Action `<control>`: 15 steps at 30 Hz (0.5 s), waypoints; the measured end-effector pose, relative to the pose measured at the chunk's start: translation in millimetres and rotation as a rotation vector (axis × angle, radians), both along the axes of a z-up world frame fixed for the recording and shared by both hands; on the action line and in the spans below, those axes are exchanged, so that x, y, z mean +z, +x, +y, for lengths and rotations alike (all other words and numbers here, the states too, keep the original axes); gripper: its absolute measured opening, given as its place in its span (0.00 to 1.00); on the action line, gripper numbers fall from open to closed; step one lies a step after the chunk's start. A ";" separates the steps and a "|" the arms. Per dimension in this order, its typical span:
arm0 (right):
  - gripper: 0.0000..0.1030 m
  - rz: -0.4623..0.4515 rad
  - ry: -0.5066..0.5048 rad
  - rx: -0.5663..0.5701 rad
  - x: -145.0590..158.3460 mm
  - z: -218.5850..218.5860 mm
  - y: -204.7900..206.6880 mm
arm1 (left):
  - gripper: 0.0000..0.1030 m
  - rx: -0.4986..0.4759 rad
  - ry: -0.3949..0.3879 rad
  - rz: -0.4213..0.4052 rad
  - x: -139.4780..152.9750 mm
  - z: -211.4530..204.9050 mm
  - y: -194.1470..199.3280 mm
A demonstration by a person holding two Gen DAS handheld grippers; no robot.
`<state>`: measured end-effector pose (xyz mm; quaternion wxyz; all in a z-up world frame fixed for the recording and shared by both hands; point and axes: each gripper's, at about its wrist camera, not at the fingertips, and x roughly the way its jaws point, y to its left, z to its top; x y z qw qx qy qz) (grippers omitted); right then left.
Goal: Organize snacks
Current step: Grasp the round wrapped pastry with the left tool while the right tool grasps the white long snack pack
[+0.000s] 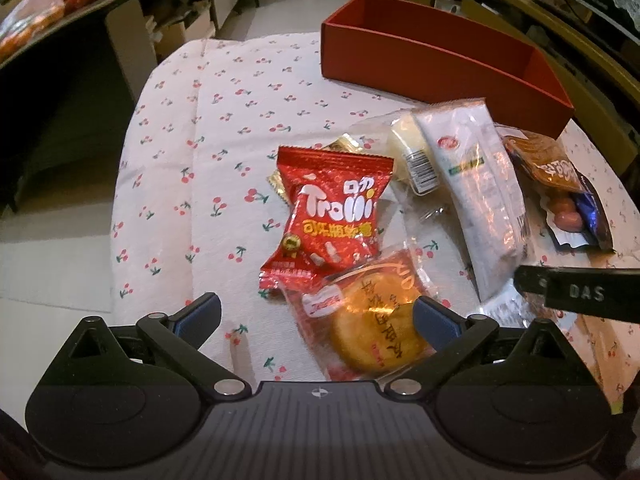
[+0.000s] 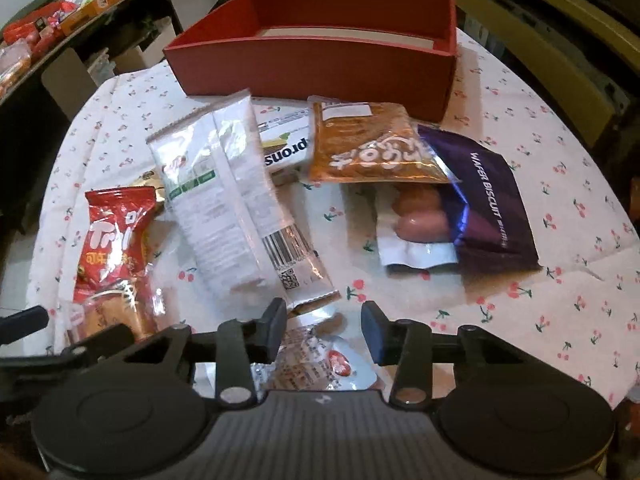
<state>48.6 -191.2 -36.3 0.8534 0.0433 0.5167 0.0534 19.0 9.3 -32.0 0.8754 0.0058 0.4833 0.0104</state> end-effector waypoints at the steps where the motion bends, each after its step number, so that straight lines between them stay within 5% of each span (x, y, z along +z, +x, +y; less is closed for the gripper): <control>1: 0.57 -0.001 -0.003 -0.003 0.8 -1.1 -0.5 | 1.00 -0.005 0.006 -0.001 -0.5 -3.9 3.1; 5: 0.59 0.004 0.007 -0.016 1.2 -7.1 -1.9 | 1.00 -0.004 0.015 0.028 -6.1 -12.8 21.9; 9: 0.69 0.017 0.018 -0.020 1.5 -14.0 -5.6 | 0.99 0.018 -0.028 0.096 -20.0 -13.2 27.8; 15: 0.87 -0.015 0.014 0.058 11.9 -6.1 3.5 | 0.90 0.016 0.013 0.078 -18.1 -15.4 22.6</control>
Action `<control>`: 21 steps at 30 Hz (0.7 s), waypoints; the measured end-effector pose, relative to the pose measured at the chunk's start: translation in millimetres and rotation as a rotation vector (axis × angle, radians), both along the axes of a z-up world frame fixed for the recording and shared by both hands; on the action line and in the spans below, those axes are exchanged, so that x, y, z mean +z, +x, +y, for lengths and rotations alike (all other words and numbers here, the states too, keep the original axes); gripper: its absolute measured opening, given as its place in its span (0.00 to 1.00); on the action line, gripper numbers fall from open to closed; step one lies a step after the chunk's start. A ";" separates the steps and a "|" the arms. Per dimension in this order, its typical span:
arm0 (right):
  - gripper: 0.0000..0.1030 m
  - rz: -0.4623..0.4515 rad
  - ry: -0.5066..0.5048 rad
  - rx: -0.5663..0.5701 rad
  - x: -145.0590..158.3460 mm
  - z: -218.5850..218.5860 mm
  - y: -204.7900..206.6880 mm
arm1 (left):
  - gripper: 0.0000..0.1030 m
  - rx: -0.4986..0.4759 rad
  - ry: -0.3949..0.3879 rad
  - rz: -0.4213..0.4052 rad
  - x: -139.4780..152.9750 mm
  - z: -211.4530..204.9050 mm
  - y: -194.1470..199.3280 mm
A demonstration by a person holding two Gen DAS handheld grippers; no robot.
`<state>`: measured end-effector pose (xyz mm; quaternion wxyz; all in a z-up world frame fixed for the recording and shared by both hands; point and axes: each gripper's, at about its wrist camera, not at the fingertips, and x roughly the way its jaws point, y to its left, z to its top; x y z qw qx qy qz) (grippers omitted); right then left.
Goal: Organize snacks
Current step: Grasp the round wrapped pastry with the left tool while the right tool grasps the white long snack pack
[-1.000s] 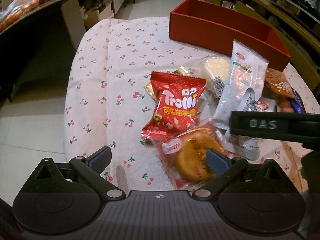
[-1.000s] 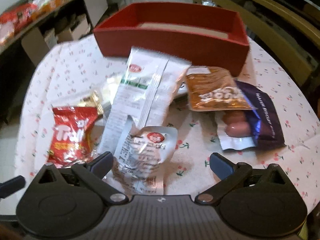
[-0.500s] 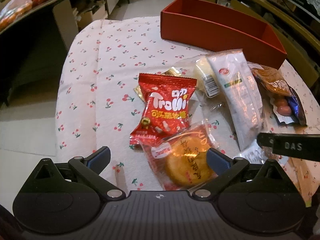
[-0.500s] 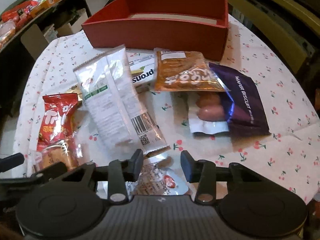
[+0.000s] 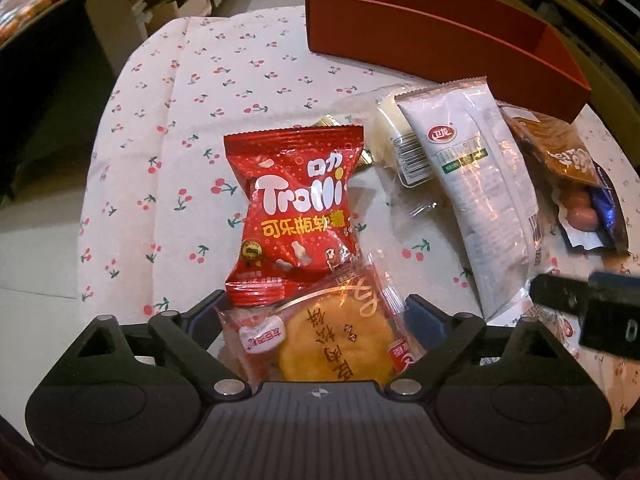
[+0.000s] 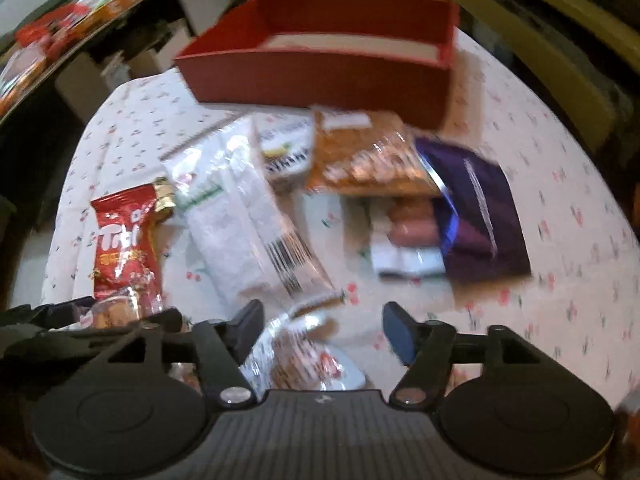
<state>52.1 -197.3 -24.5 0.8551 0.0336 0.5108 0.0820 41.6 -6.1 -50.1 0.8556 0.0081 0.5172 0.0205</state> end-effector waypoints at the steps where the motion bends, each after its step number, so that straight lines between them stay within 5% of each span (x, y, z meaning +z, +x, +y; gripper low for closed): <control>1: 0.92 -0.016 -0.019 0.019 2.3 4.1 3.1 | 0.86 -0.008 0.001 -0.004 0.9 0.2 -1.8; 9: 1.00 -0.059 -0.081 0.172 4.3 34.6 39.9 | 0.76 -0.024 -0.045 -0.005 9.0 5.2 -7.1; 13: 1.00 -0.015 -0.061 0.227 -4.9 47.3 55.3 | 0.76 -0.026 -0.065 -0.006 8.6 9.5 -5.0; 16: 0.99 -0.013 -0.145 0.242 -13.5 57.3 54.0 | 0.81 -0.038 -0.071 -0.006 7.4 11.4 -4.7; 17: 0.96 -0.021 -0.167 0.248 -14.9 58.4 51.2 | 0.81 -0.041 -0.073 -0.007 7.0 11.7 -4.4; 19: 0.74 -0.013 -0.158 0.253 -14.9 56.3 47.7 | 0.82 -0.051 -0.056 -0.005 6.4 9.5 -4.9; 21: 0.68 -0.002 -0.142 0.234 -12.4 50.8 47.3 | 0.80 -0.062 -0.033 -0.002 6.5 6.7 -6.7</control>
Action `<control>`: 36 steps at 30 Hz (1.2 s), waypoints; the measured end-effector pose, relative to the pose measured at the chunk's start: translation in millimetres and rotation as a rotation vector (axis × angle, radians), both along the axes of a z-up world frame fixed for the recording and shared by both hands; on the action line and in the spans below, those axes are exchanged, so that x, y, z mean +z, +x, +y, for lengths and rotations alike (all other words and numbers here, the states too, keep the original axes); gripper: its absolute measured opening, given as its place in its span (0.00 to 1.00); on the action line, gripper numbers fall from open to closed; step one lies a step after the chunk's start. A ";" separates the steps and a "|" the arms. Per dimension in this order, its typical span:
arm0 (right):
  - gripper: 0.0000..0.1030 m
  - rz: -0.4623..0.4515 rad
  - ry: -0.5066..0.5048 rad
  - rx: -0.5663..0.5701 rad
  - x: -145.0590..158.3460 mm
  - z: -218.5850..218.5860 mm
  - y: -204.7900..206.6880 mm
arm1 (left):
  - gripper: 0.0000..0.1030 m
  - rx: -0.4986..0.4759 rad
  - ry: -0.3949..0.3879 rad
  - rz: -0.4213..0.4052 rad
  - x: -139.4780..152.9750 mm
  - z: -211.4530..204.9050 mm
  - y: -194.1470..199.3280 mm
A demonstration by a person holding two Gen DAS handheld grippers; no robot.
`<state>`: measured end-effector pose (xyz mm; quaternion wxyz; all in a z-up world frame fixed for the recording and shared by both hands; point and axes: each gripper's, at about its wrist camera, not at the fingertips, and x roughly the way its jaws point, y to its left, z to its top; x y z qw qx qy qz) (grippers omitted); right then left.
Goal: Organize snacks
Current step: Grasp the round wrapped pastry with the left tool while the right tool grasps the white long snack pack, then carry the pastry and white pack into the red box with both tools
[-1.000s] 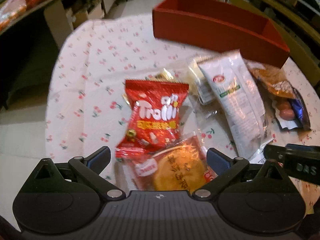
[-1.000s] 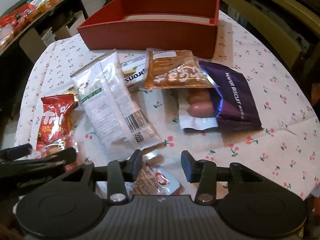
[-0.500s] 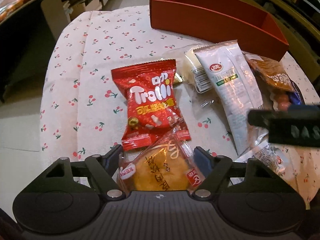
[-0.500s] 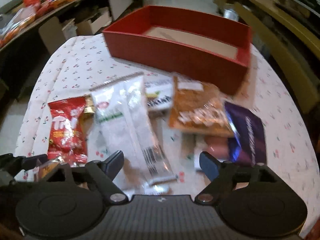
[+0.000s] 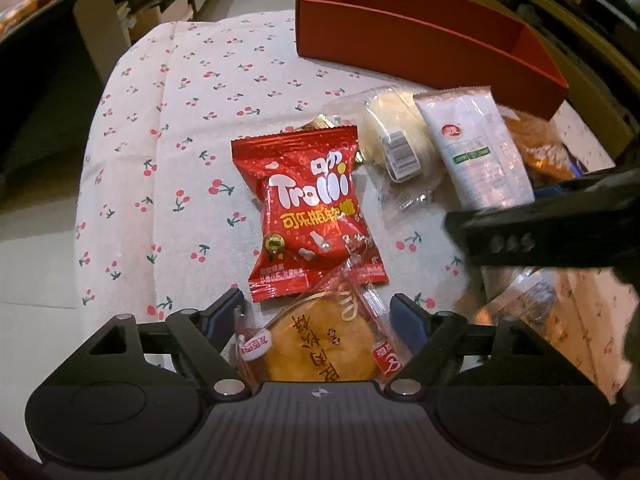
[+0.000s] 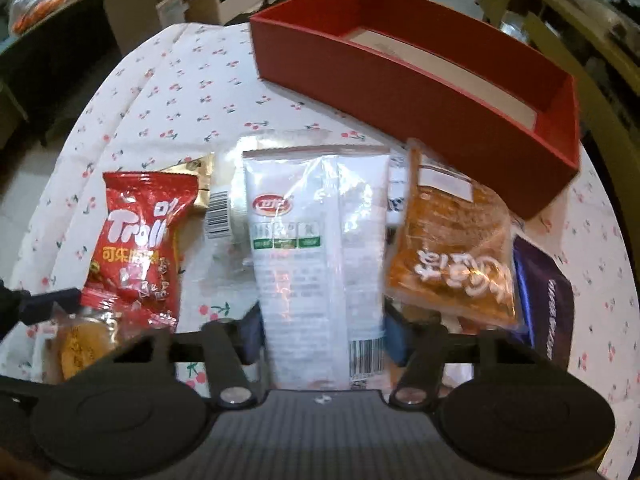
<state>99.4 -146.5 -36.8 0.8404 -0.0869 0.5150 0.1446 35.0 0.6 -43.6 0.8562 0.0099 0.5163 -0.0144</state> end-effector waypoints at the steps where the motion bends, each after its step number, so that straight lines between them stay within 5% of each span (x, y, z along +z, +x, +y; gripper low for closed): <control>1: 0.67 0.000 0.000 -0.004 1.3 -2.9 -1.3 | 0.78 -0.006 0.009 0.000 0.4 -1.1 -1.4; 11: 0.60 -0.017 0.068 0.001 25.7 -13.4 -19.6 | 0.58 0.014 -0.042 0.007 14.1 6.6 -5.3; 13: 0.60 -0.024 0.074 -0.003 29.2 -16.4 -19.3 | 0.40 0.013 -0.070 0.015 16.0 7.7 -4.2; 15: 0.60 -0.031 0.074 -0.008 32.1 -18.0 -18.3 | 0.40 0.015 -0.082 0.028 15.2 8.0 -3.3; 18: 0.60 -0.031 0.078 -0.006 35.6 -18.8 -17.5 | 0.51 0.024 -0.085 0.043 13.4 10.0 -4.7; 21: 0.60 -0.039 0.090 0.011 39.3 -16.3 -16.1 | 0.82 0.045 -0.104 0.034 19.2 17.4 -8.1; 25: 0.60 -0.047 0.103 0.029 43.9 -16.5 -15.4 | 0.84 -0.044 -0.073 0.012 29.5 13.8 -15.3; 31: 0.60 -0.034 0.155 0.052 51.4 -22.0 -25.0 | 0.85 -0.369 0.163 0.046 23.2 -13.8 -31.2; 36: 0.59 -0.021 0.173 0.062 55.5 -19.4 -26.9 | 0.83 -0.465 0.193 0.111 1.9 -15.0 -22.9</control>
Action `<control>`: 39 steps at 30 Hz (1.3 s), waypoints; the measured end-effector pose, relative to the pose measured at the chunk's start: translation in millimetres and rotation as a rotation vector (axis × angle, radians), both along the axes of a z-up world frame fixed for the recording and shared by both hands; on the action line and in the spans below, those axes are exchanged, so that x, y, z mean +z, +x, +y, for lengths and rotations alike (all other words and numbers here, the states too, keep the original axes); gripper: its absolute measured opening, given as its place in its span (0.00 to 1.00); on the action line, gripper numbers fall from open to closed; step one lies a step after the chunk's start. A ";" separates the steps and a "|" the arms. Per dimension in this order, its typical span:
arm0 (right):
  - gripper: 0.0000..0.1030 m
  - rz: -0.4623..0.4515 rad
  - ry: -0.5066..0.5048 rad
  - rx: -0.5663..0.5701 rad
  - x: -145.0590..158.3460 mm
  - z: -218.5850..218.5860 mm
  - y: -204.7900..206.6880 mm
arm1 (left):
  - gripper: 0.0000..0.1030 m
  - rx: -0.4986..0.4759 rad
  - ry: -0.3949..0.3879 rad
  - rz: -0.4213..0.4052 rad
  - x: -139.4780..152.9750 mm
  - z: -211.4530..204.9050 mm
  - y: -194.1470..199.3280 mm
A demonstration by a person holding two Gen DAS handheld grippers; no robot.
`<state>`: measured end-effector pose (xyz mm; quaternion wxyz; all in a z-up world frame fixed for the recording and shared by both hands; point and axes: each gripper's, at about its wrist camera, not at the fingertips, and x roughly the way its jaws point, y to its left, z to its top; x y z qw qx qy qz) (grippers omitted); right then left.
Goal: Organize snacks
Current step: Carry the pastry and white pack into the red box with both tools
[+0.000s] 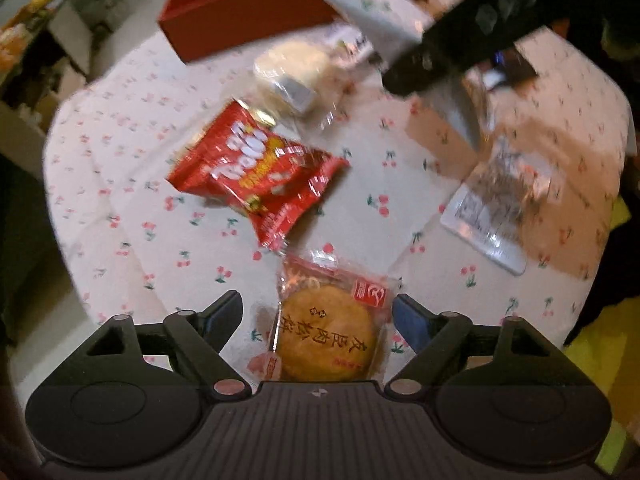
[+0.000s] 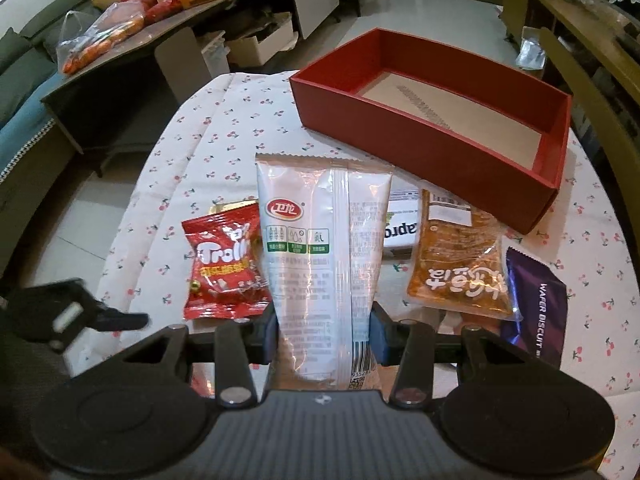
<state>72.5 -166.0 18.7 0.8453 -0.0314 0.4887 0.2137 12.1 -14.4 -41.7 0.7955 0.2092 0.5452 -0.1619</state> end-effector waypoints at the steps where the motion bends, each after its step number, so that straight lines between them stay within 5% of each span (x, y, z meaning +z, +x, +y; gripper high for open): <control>1: 0.60 0.004 0.003 0.000 -0.7 0.8 1.4 | 0.83 -0.002 -0.019 0.021 -3.1 3.0 2.3; 7: 0.60 0.029 0.005 0.017 -6.4 11.0 6.8 | 0.61 0.036 -0.111 0.047 -0.7 20.3 4.1; 12: 0.60 0.038 -0.005 0.018 -11.6 12.4 5.7 | 0.60 0.063 -0.119 0.043 2.9 22.0 1.8; 20: 0.60 0.023 0.003 -0.023 -5.6 3.7 9.9 | 0.60 0.156 -0.244 -0.050 34.9 26.4 19.9; 28: 0.60 0.015 0.001 -0.076 -2.0 -4.9 22.6 | 0.60 0.271 -0.321 -0.138 50.9 26.5 71.4; 39: 0.60 -0.025 0.035 -0.161 17.0 -15.2 59.7 | 0.60 0.281 -0.370 -0.221 75.4 7.9 128.0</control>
